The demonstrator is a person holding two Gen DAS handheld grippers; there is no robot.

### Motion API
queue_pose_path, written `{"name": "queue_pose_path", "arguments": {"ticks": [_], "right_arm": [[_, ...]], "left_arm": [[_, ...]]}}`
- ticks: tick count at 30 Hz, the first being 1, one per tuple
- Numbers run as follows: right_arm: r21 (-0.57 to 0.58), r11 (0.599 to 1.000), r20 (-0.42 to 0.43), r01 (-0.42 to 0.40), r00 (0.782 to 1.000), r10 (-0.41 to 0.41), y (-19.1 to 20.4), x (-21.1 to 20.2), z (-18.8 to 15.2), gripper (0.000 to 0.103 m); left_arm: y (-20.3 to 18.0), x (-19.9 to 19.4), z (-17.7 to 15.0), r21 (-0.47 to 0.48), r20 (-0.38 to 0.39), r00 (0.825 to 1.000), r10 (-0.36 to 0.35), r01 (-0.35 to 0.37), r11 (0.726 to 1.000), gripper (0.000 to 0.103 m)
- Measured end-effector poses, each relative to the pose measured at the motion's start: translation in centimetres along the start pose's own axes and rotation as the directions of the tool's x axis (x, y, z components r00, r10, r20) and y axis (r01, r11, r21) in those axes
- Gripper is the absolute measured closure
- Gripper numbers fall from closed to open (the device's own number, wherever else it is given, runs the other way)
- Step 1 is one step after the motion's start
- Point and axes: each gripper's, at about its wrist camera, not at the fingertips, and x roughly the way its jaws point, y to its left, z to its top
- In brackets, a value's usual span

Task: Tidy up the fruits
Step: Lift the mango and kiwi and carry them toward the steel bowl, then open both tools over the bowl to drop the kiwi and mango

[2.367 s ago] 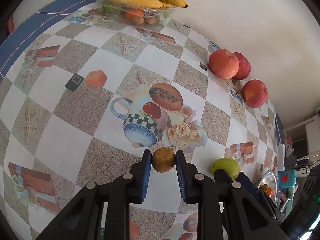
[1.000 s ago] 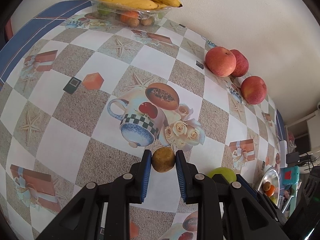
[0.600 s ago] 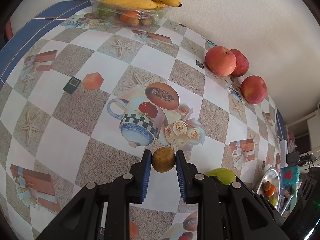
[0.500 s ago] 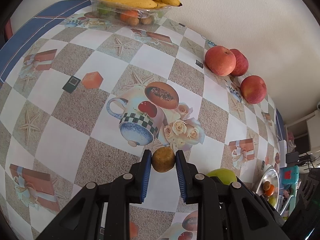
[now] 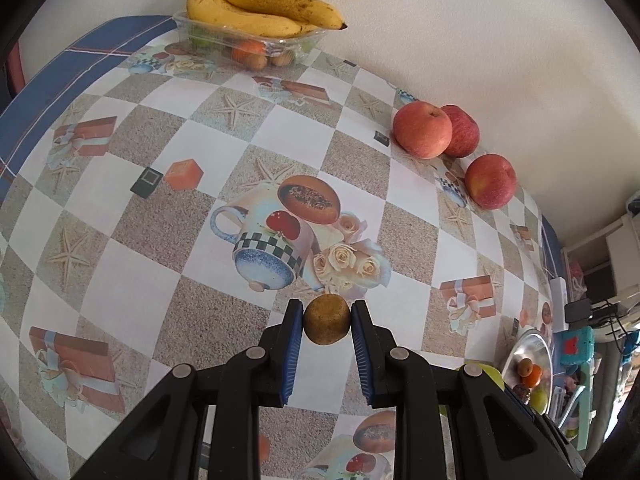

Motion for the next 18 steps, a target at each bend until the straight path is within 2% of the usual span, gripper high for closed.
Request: {"name": "queue_pose_path", "arguments": {"ticks": [7,18], "right_arm": [[0.046,0.999,0.017,0.010,1.000,-0.010,-1.7,-2.2,-1.4,0.052],[0.170,0.981,0.043,0.097,0.993,-0.106,-7.6,-4.4,-1.6,0.052]], "left_arm": [[-1.5,-1.4,-0.8,0.042,0.027,1.000,-0.006,0.005,0.999,0.076],[-5.8,-1.3,-2.5,0.139,0.020,1.000,-0.020,0.017,0.990,0.076]]}}
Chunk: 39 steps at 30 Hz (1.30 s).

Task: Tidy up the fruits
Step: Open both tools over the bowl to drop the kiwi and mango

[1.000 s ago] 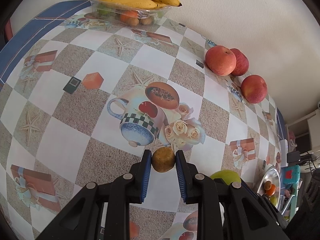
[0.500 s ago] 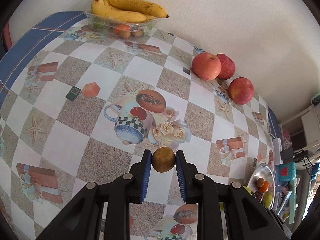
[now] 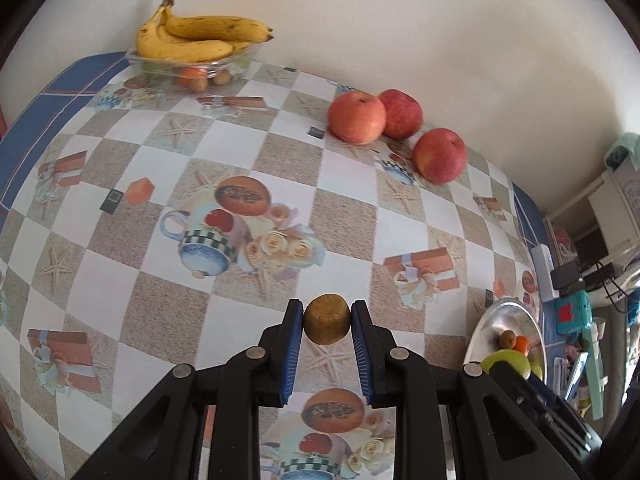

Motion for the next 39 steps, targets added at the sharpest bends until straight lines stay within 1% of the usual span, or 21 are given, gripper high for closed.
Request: {"name": "queue_pose_path", "arguments": {"ticks": [4,9,13,15,18,22,25,27,28,30,35,36,38,39], "right_arm": [[0.064,0.998,0.010,0.019,1.000,-0.020,-2.7,-0.6,0.5,0.052],[0.172,0.982,0.011,0.081,0.996,-0.084,-7.0,-1.3,0.6,0.052],[0.246,0.967,0.014,0.068,0.997,-0.074,-9.7,-1.7,0.5,0.052],[0.258,0.964,0.018,0.068,0.997,-0.075,-10.3,-1.8,0.5,0.052],[0.262,0.963,0.016,0.070,0.997,-0.077,-10.5,-1.8,0.5,0.052],[0.261,0.964,0.003,0.058,0.998,-0.061,-10.5,-1.4,0.4,0.051],[0.267,0.963,-0.007,0.045,0.999,-0.045,-10.6,-1.0,0.2,0.051],[0.275,0.961,-0.014,0.035,0.999,-0.032,-10.7,-0.8,0.1,0.051],[0.278,0.960,-0.018,0.033,0.999,-0.029,-10.8,-0.6,0.1,0.051],[0.279,0.960,-0.025,0.036,0.999,-0.030,-10.8,-0.5,0.0,0.051],[0.292,0.956,-0.031,0.040,0.999,-0.032,-11.1,-0.3,-0.1,0.051],[0.294,0.955,-0.027,0.037,0.999,-0.030,-11.2,-0.4,0.0,0.051],[0.293,0.955,-0.020,0.036,0.999,-0.032,-11.2,-0.5,0.0,0.051],[0.291,0.956,-0.020,0.039,0.999,-0.034,-11.1,-0.5,0.1,0.051]], "left_arm": [[-2.6,0.1,-0.9,0.067,-0.015,0.999,-0.029,0.030,0.997,0.076],[-5.7,0.4,-2.1,0.138,-0.046,0.997,-0.066,0.072,0.988,0.076],[-8.7,1.1,-3.6,0.197,-0.093,0.989,-0.116,0.133,0.971,0.076],[-10.3,1.5,-4.5,0.236,-0.121,0.983,-0.140,0.166,0.957,0.076],[-12.1,2.1,-5.8,0.271,-0.164,0.973,-0.164,0.204,0.941,0.076],[-13.3,3.2,-6.9,0.286,-0.216,0.959,-0.182,0.241,0.927,0.075],[-13.7,4.1,-7.5,0.303,-0.245,0.956,-0.159,0.231,0.925,0.075],[-13.8,4.4,-7.7,0.308,-0.253,0.956,-0.149,0.225,0.924,0.069],[-13.7,4.4,-7.8,0.307,-0.255,0.956,-0.147,0.224,0.925,0.064],[-13.5,4.4,-7.7,0.303,-0.256,0.955,-0.149,0.226,0.926,0.062],[-12.9,4.5,-7.3,0.298,-0.245,0.963,-0.116,0.188,0.936,0.061],[-12.6,4.5,-7.2,0.289,-0.243,0.964,-0.111,0.181,0.940,0.059],[-11.9,4.6,-6.9,0.276,-0.228,0.970,-0.087,0.150,0.949,0.050],[-11.6,4.5,-6.7,0.273,-0.218,0.973,-0.069,0.129,0.953,0.048]]}}
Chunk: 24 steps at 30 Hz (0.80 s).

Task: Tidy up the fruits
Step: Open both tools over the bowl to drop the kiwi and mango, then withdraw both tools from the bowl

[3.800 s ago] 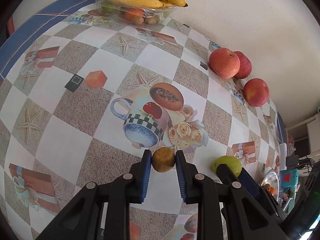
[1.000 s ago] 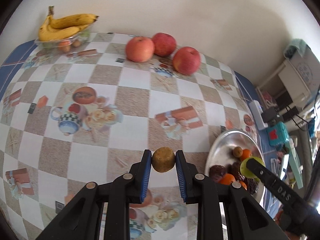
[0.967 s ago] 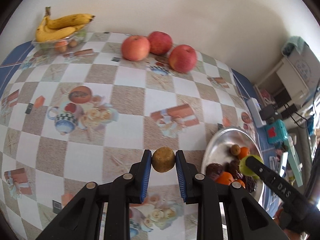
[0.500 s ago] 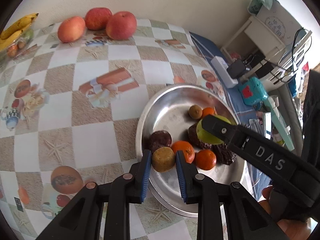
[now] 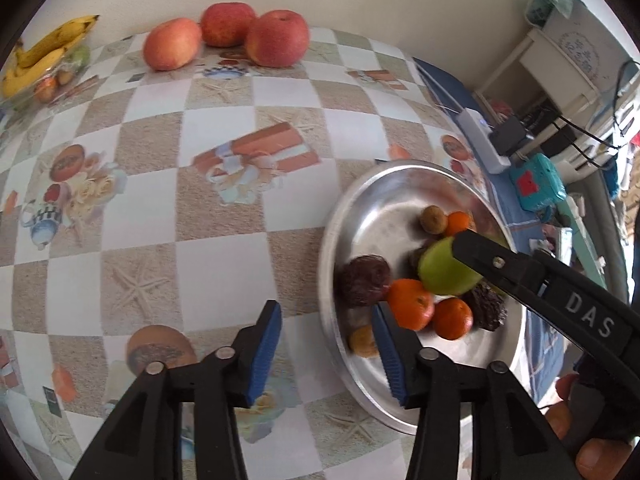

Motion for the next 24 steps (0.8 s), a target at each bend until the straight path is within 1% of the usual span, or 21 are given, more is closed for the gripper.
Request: {"name": "queue_pose_path", "arguments": {"ticks": [3,4,5,6,7,8,9,10,12,14,15,16,17,22,24], "right_arm": [[-0.006,1.000,-0.007,0.002,1.000,-0.002,0.1,0.1,0.0,0.051],[-0.008,1.000,-0.009,0.006,1.000,-0.006,0.2,0.2,0.0,0.049],[-0.013,1.000,-0.009,0.013,1.000,-0.014,0.3,0.2,-0.1,0.049],[-0.017,1.000,-0.009,0.017,1.000,-0.017,0.4,0.2,-0.1,0.049],[-0.021,1.000,-0.007,0.021,1.000,-0.021,0.5,0.2,-0.1,0.049],[-0.024,0.999,-0.005,0.024,1.000,-0.024,0.5,0.1,-0.1,0.049],[-0.027,0.999,-0.003,0.027,1.000,-0.028,0.5,0.1,-0.1,0.048],[-0.031,0.999,0.001,0.030,1.000,-0.030,0.6,0.1,-0.1,0.043],[-0.048,0.998,0.011,0.044,0.999,-0.043,0.9,0.0,-0.2,0.033],[-0.072,0.996,0.019,0.058,0.998,-0.056,1.2,0.0,-0.3,0.031],[-0.082,0.995,0.022,0.061,0.998,-0.059,1.3,0.0,-0.4,0.028],[-0.091,0.994,0.025,0.066,0.998,-0.064,1.4,0.0,-0.5,0.021],[-0.099,0.992,0.029,0.073,0.997,-0.071,1.5,0.1,-0.7,0.019],[-0.149,0.983,0.026,0.106,0.994,-0.103,2.2,0.5,-1.4,0.018],[-0.163,0.981,0.026,0.107,0.994,-0.104,2.5,0.5,-1.6,0.018]], "left_arm": [[1.2,-0.2,0.3,-0.028,0.018,0.998,0.068,-0.067,0.997,0.034],[1.7,-0.2,0.3,-0.040,0.022,0.995,0.094,-0.093,0.995,0.025],[2.1,-0.2,0.4,-0.050,0.026,0.993,0.116,-0.115,0.992,0.020],[2.6,-0.3,0.4,-0.059,0.029,0.990,0.139,-0.137,0.989,0.018],[3.1,-0.3,0.5,-0.068,0.030,0.986,0.162,-0.159,0.985,0.013],[3.5,-0.3,0.5,-0.076,0.034,0.983,0.183,-0.180,0.981,0.006],[4.1,-0.4,0.5,-0.085,0.042,0.977,0.208,-0.204,0.975,0.003],[4.5,-0.5,0.6,-0.092,0.051,0.973,0.226,-0.221,0.971,0.000],[5.3,-0.7,0.7,-0.104,0.070,0.963,0.262,-0.254,0.962,0.000],[6.1,-1.0,0.7,-0.111,0.083,0.954,0.289,-0.280,0.954,0.000],[6.5,-1.1,0.8,-0.116,0.093,0.950,0.298,-0.287,0.951,0.000],[6.9,-1.2,0.7,-0.120,0.101,0.947,0.306,-0.294,0.948,0.000],[7.3,-1.3,0.6,-0.122,0.106,0.943,0.316,-0.303,0.945,0.000],[8.6,-1.2,0.2,-0.115,0.097,0.926,0.364,-0.353,0.929,0.000],[9.0,-1.4,-0.1,-0.119,0.099,0.925,0.366,-0.354,0.928,0.000]]}}
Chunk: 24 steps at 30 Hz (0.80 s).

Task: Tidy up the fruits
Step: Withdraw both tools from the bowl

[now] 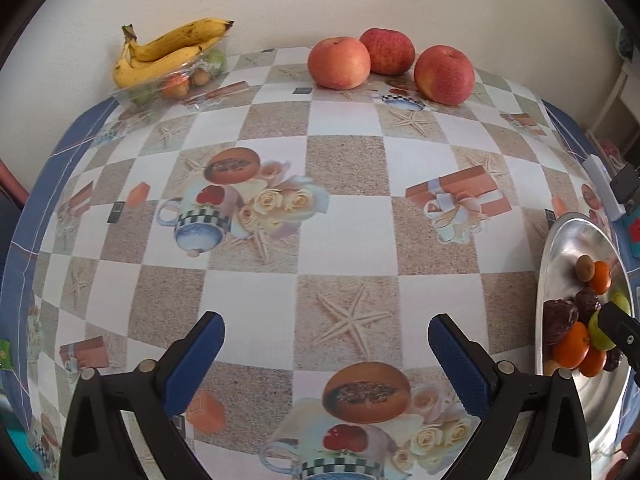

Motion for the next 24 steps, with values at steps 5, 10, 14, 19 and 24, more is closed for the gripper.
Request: {"name": "queue_pose_path", "arguments": {"ticks": [5,10,14,19,24], "right_arm": [[-0.053,0.998,0.020,0.015,1.000,-0.014,1.1,-0.3,-0.7,0.017],[-0.097,0.995,0.028,0.034,0.999,-0.032,2.2,-0.6,-1.9,0.016],[-0.112,0.993,0.038,0.031,0.999,-0.027,2.6,-1.4,-3.0,0.017],[-0.138,0.990,0.047,0.032,0.999,-0.026,3.0,-2.5,-4.7,0.016],[-0.141,0.990,0.051,0.016,0.999,-0.009,3.1,-3.6,-6.2,0.016]], "left_arm": [[0.4,-1.3,-0.3,0.015,0.042,0.999,0.028,-0.029,0.999,0.000],[0.6,-3.6,-1.1,0.060,0.081,0.992,0.098,-0.103,0.993,0.000],[1.6,-5.6,-2.1,0.035,0.098,0.985,0.139,-0.143,0.989,0.000],[2.3,-7.6,-4.0,0.028,0.077,0.981,0.177,-0.179,0.983,0.000],[2.7,-8.6,-5.7,0.046,0.061,0.981,0.184,-0.187,0.981,0.000]]}}
